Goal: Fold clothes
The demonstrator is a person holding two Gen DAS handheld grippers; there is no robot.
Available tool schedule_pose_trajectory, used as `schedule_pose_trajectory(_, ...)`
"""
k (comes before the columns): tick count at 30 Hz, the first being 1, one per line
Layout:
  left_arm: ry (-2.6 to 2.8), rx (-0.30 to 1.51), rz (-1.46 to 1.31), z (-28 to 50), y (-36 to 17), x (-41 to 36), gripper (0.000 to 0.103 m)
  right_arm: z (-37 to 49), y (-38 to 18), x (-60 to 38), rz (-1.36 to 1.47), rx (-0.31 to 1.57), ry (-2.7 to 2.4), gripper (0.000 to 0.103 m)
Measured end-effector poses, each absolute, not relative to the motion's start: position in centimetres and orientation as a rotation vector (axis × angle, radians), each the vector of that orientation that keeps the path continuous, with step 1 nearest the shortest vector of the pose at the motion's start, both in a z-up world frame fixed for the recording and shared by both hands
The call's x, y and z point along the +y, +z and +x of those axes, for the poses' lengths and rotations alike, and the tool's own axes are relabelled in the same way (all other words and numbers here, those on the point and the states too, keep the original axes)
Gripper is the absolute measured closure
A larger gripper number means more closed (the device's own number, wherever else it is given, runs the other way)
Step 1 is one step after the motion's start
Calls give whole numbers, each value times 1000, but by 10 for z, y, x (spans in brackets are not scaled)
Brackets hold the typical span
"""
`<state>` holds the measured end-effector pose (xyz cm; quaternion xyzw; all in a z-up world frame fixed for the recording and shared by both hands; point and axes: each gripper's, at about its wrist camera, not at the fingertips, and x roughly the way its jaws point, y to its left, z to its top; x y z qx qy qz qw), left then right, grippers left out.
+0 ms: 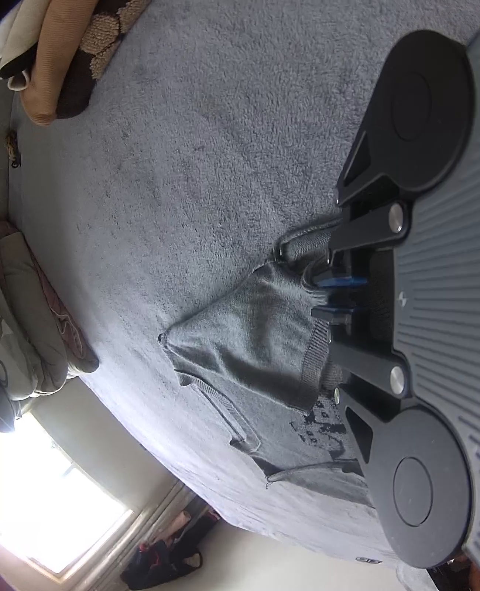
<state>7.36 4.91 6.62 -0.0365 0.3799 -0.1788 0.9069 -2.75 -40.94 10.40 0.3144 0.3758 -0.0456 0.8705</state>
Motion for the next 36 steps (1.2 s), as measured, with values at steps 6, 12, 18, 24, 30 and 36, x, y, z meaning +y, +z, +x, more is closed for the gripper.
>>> schedule_pose_trajectory(6,-488,769,-12,69,64,38,58,-33,124,-410,483,779,-29,58)
schedule_pose_trajectory(12,-504,764,81,67,55,27,42,-44,134,-421,257,761,-16,52)
schedule_pose_trajectory(18,-523,764,96,68,48,19,43,-38,126,-407,124,716,108,53)
schedule_pose_trajectory(24,-531,782,132,67,38,13,66,-19,111,-383,28,773,174,57)
schedule_pose_trajectory(30,-528,777,132,67,40,11,95,-23,107,-373,-20,803,159,82)
schedule_pose_trajectory(36,-521,731,136,63,53,12,97,-30,119,-382,14,752,114,94)
